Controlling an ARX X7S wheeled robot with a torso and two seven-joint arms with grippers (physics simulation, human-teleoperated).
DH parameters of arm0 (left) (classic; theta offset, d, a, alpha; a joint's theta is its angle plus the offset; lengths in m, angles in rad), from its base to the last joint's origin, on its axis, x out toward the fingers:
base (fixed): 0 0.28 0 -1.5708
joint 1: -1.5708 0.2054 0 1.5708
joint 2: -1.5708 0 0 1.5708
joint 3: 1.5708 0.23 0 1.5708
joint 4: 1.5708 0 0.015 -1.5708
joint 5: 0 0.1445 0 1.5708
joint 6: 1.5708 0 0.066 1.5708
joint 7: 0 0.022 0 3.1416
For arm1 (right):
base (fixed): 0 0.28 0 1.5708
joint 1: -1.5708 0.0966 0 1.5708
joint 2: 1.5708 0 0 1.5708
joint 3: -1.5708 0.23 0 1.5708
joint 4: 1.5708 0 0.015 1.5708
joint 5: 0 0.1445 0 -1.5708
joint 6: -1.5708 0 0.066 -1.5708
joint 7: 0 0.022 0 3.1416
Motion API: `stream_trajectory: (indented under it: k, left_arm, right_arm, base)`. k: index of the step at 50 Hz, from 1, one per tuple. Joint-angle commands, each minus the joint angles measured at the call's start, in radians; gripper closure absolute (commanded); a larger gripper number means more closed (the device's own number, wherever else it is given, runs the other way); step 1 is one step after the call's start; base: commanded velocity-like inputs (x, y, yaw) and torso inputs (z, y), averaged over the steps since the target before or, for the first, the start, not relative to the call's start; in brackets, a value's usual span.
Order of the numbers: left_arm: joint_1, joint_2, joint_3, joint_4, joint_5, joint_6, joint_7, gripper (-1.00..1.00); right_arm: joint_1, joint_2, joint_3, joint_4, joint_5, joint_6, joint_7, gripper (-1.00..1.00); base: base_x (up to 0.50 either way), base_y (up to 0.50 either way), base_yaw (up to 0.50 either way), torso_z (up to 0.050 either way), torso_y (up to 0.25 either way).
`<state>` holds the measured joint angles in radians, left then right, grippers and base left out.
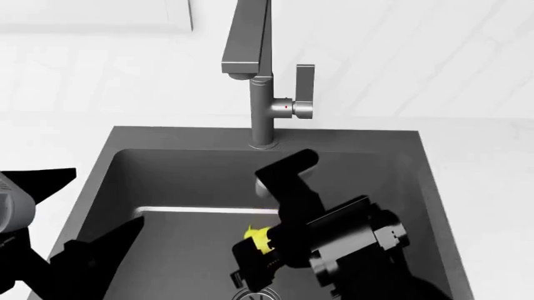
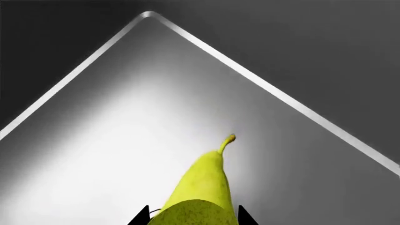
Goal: There is a mixed pile of frozen fruits and vegetables on the counter. Locate all the frozen vegetables and place the items in a bowl on the counter. Take all the frozen fruits and defrost them in a running sink.
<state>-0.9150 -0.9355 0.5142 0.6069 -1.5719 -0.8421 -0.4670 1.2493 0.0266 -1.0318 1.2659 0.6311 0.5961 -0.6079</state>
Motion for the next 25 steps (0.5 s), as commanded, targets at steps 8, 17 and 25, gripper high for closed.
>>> stream_trajectory:
  k: [8, 17, 25]
  left_arm:
    - [0.010, -0.006, 0.001, 0.005, 0.004, 0.005, 0.007, -1.00]
    - [0.007, 0.001, 0.002, 0.005, -0.019, 0.007, -0.003, -1.00]
    - [0.022, -0.005, 0.001, 0.008, -0.008, 0.014, -0.001, -1.00]
  right_arm:
    - [0.008, -0.023, 0.023, 0.040, -0.072, -0.008, -0.043, -1.00]
    - [-0.002, 0.044, 0.056, -0.132, -0.051, 0.055, 0.011, -1.00]
    - [-0.069, 0.196, 0.126, -0.497, 0.041, 0.204, 0.156, -1.00]
  base:
    - [0.00, 0.00, 0.00, 0.000, 0.000]
    - [0.00, 0.00, 0.00, 0.000, 0.000]
    - [0.00, 0.00, 0.00, 0.000, 0.000]
